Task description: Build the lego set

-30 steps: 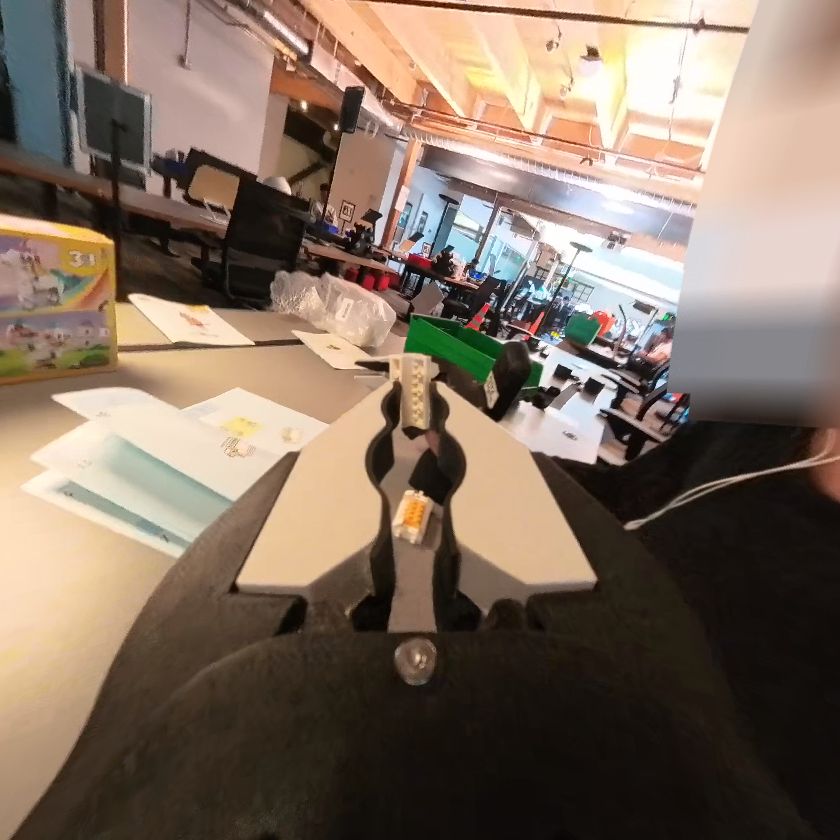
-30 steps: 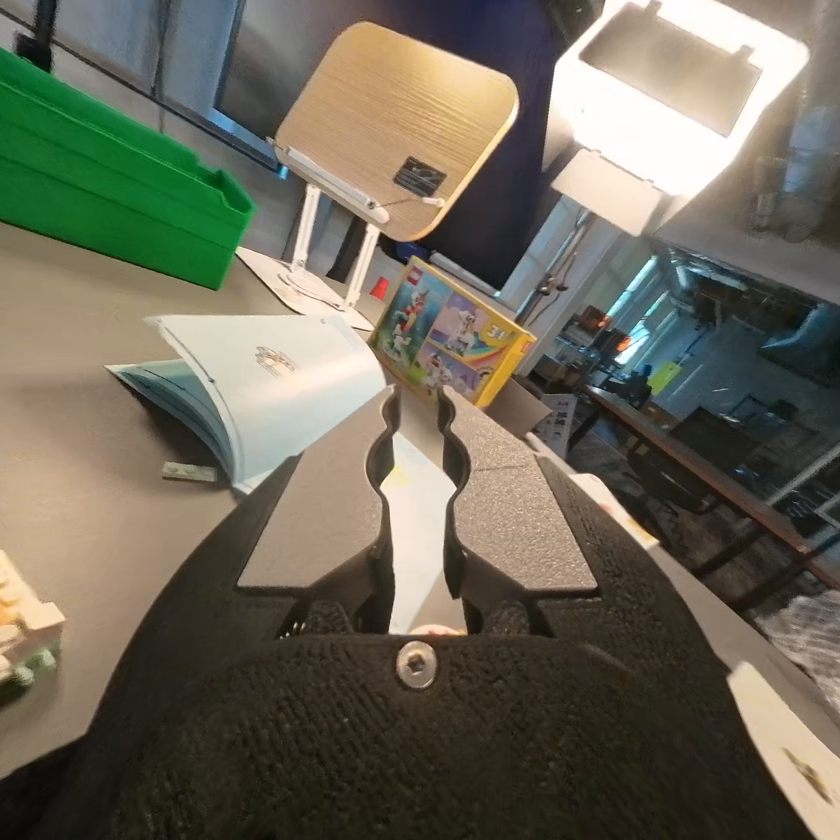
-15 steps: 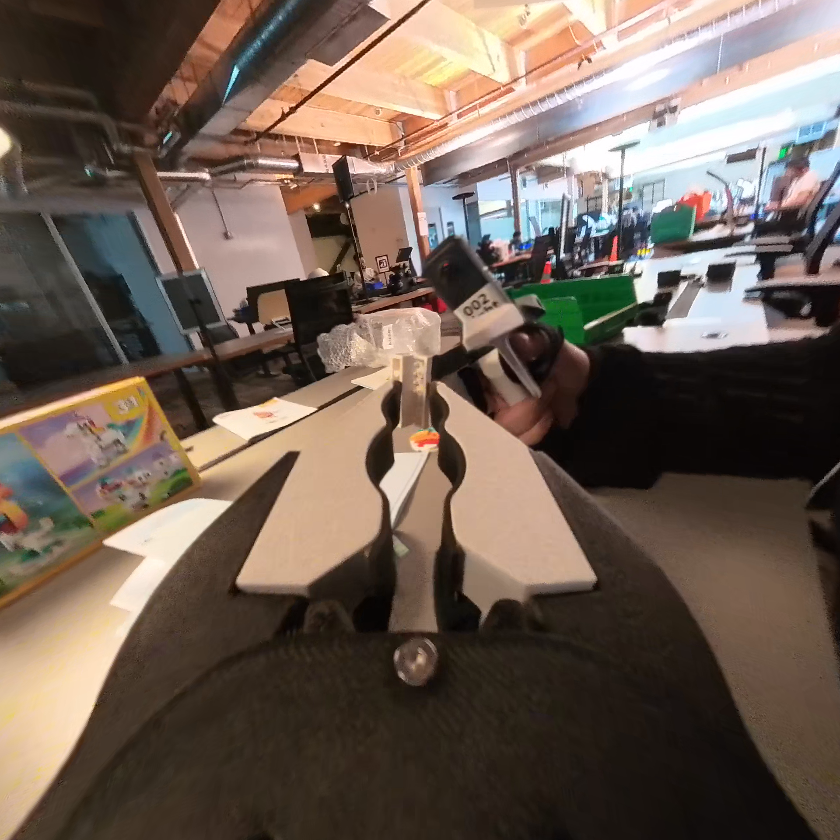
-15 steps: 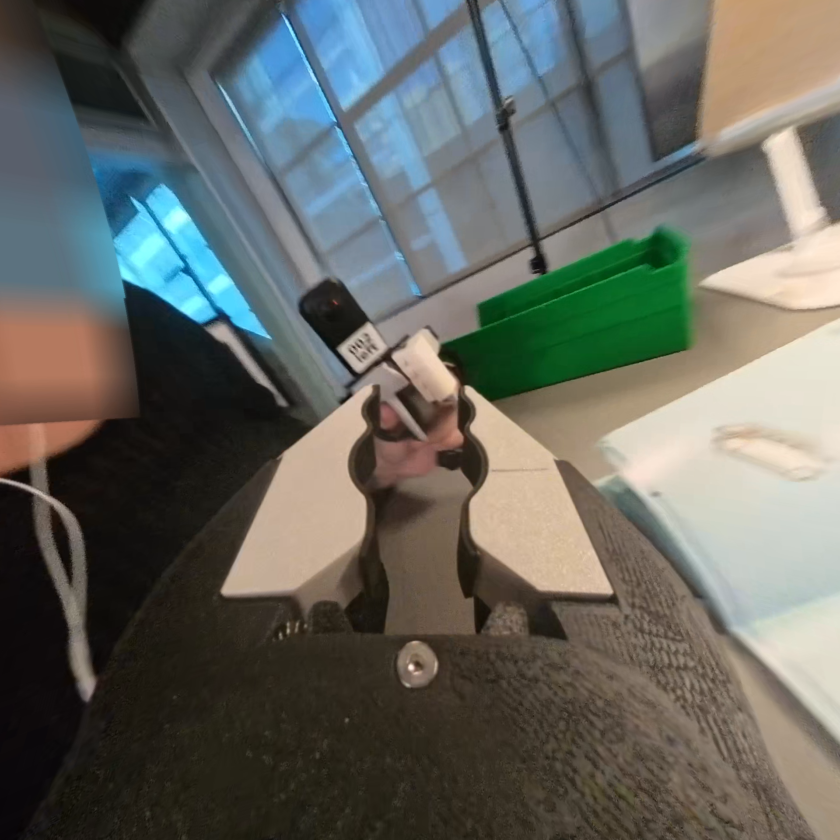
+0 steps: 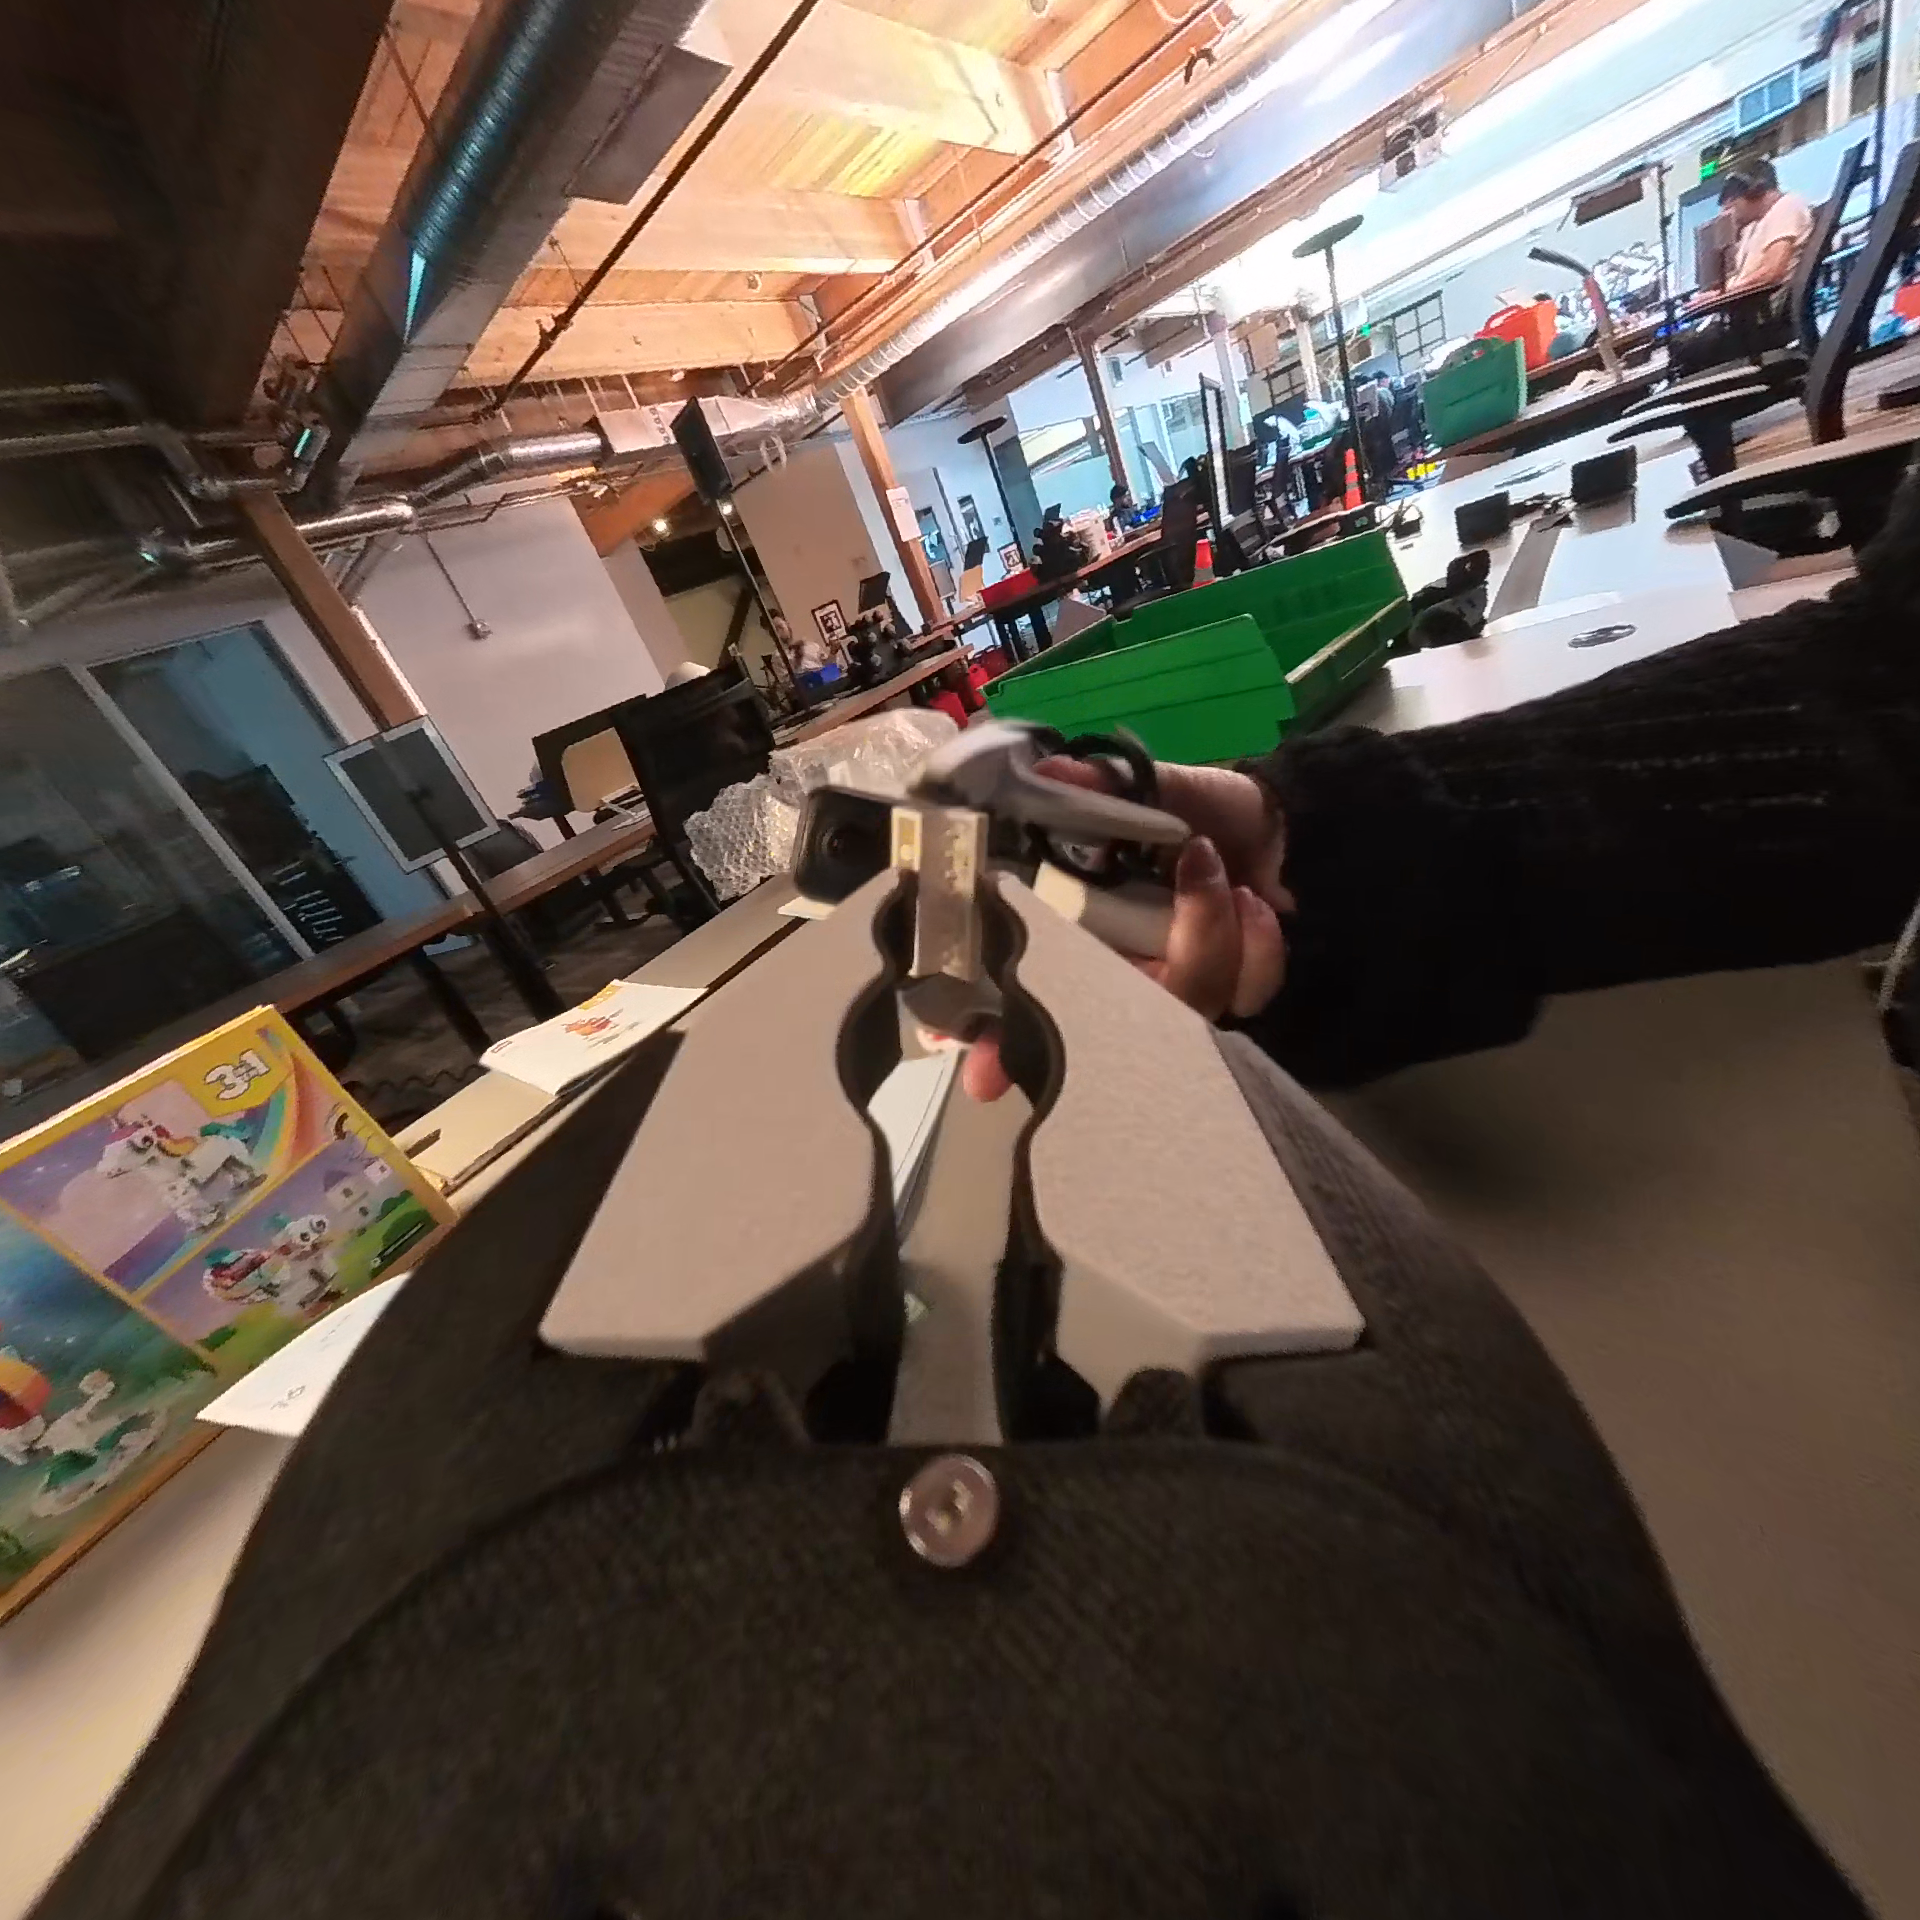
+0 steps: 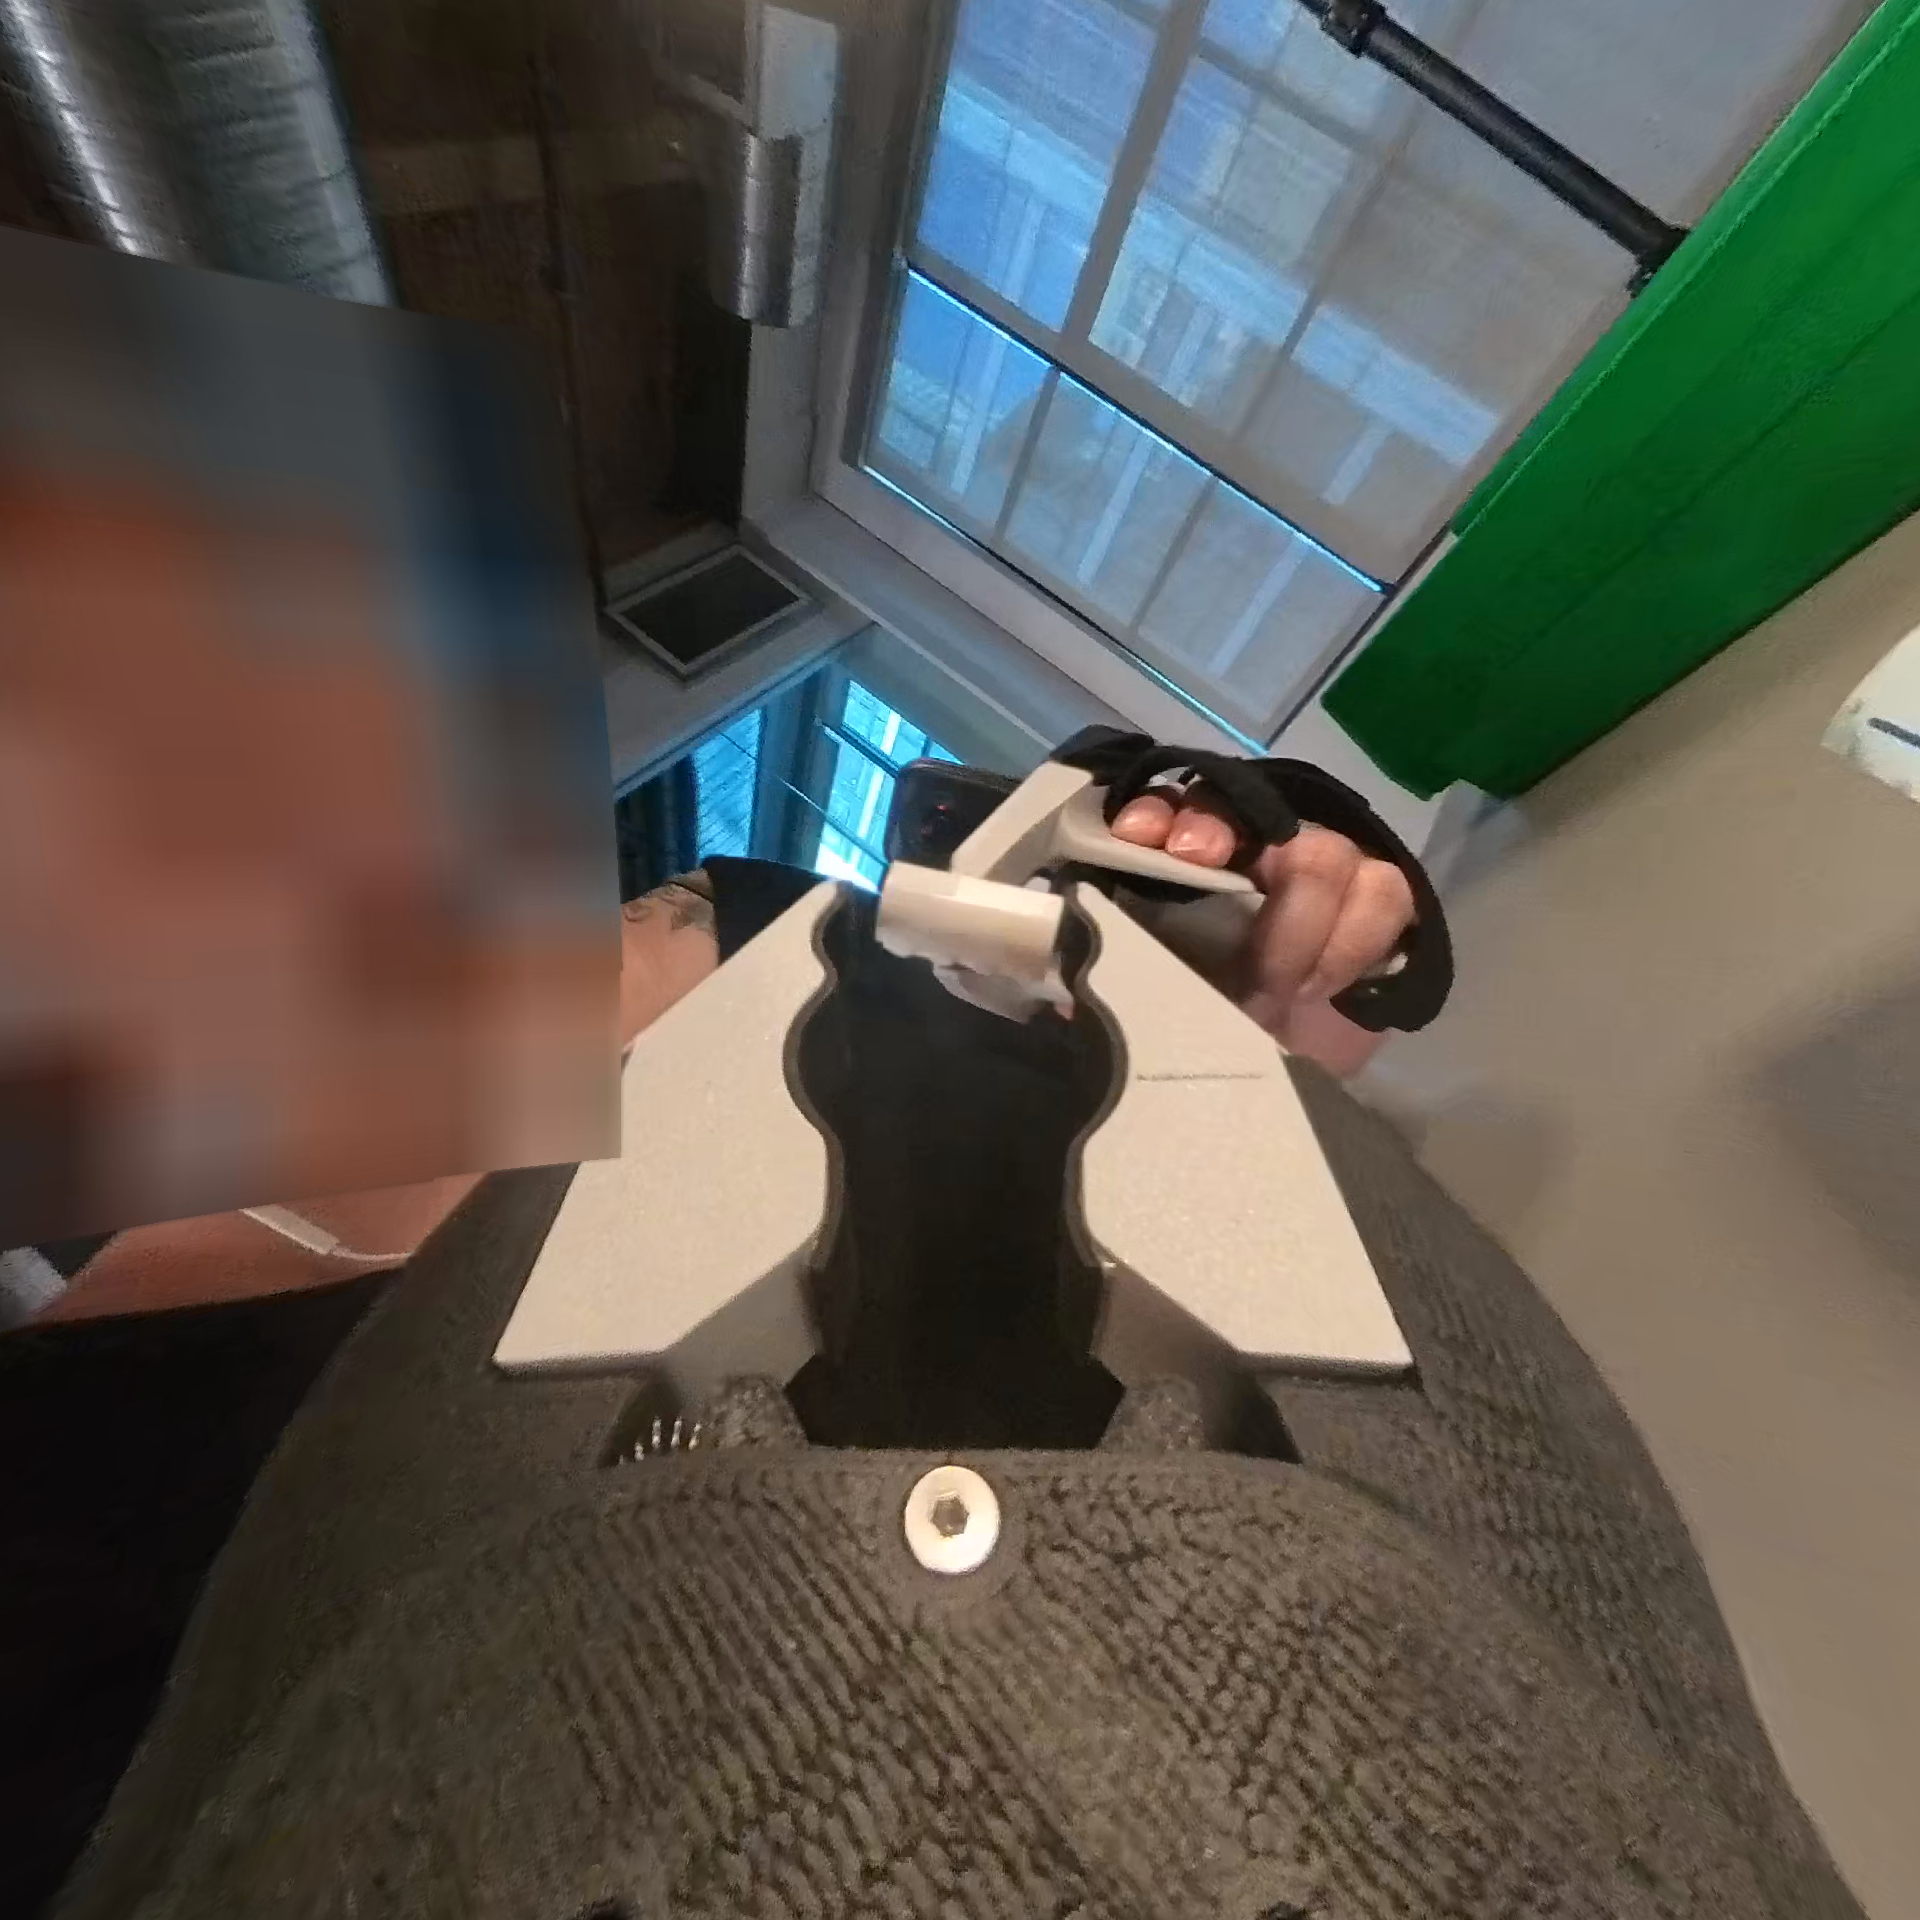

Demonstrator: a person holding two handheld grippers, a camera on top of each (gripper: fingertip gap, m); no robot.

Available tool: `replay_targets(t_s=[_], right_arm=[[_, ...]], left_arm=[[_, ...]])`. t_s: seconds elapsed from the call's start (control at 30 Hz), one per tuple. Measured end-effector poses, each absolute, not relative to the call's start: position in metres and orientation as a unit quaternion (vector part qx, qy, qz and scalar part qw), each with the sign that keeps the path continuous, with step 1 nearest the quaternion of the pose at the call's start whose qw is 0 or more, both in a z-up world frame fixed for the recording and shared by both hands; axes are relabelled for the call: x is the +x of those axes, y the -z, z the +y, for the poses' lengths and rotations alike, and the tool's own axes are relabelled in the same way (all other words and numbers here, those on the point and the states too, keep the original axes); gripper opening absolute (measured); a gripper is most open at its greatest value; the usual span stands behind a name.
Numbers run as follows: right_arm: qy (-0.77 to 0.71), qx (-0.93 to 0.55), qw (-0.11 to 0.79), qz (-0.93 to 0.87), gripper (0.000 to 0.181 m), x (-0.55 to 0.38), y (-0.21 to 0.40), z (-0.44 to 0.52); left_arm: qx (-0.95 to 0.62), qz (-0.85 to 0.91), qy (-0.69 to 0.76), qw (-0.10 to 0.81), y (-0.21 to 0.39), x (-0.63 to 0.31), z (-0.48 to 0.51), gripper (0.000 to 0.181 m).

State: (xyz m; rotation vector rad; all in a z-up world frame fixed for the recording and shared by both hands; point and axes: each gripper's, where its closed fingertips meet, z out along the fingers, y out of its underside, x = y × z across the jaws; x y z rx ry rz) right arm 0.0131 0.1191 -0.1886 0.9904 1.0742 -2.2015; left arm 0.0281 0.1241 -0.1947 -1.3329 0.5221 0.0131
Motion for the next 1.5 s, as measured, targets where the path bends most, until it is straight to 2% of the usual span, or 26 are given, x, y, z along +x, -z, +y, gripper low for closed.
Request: replay_targets(t_s=[0.03,0.13,0.2,0.3,0.43,0.57,0.7,0.87,1.07,1.2,1.3,1.5], right_arm=[[0.806,0.363,0.248,0.396,0.034,0.013,0.19,0.119],[0.804,0.369,0.234,0.403,0.034,0.011,0.193,0.122],[0.802,0.381,0.192,0.418,0.034,0.007,0.197,0.128],[0.78,0.416,0.061,0.464,0.033,-0.003,0.207,0.151],[0.66,0.455,-0.149,0.579,0.033,-0.008,0.231,0.189],[0.497,0.462,-0.235,0.696,0.033,0.005,0.26,0.211],[0.36,0.438,-0.23,0.791,0.033,0.031,0.285,0.22],[0.19,0.362,-0.14,0.902,0.034,0.075,0.321,0.234],[0.098,0.281,-0.053,0.953,0.034,0.104,0.338,0.235],[0.074,0.239,-0.062,0.966,0.035,0.102,0.338,0.232],[0.095,0.261,-0.086,0.957,0.053,0.097,0.333,0.226],[0.243,0.476,-0.19,0.823,0.05,0.078,0.308,0.212]], left_arm=[[-0.611,0.241,-0.006,0.754,0.195,0.029,0.124,0.011],[-0.621,0.233,-0.005,0.748,0.199,0.026,0.128,0.012],[-0.637,0.223,-0.004,0.738,0.204,0.023,0.131,0.024],[-0.656,0.203,-0.032,0.726,0.214,0.012,0.136,0.046],[-0.664,0.199,-0.086,0.715,0.23,0.002,0.139,0.047],[-0.668,0.206,-0.111,0.707,0.235,-0.003,0.143,0.047],[-0.68,0.186,-0.08,0.704,0.24,-0.008,0.146,0.046],[-0.689,0.167,-0.051,0.703,0.24,-0.013,0.146,0.045],[-0.696,0.198,-0.053,0.688,0.247,-0.002,0.147,0.044],[-0.699,0.215,-0.059,0.68,0.25,0.004,0.147,0.043],[-0.699,0.216,-0.055,0.679,0.25,0.005,0.146,0.043],[-0.7,0.199,-0.028,0.685,0.247,0.005,0.143,0.043]])
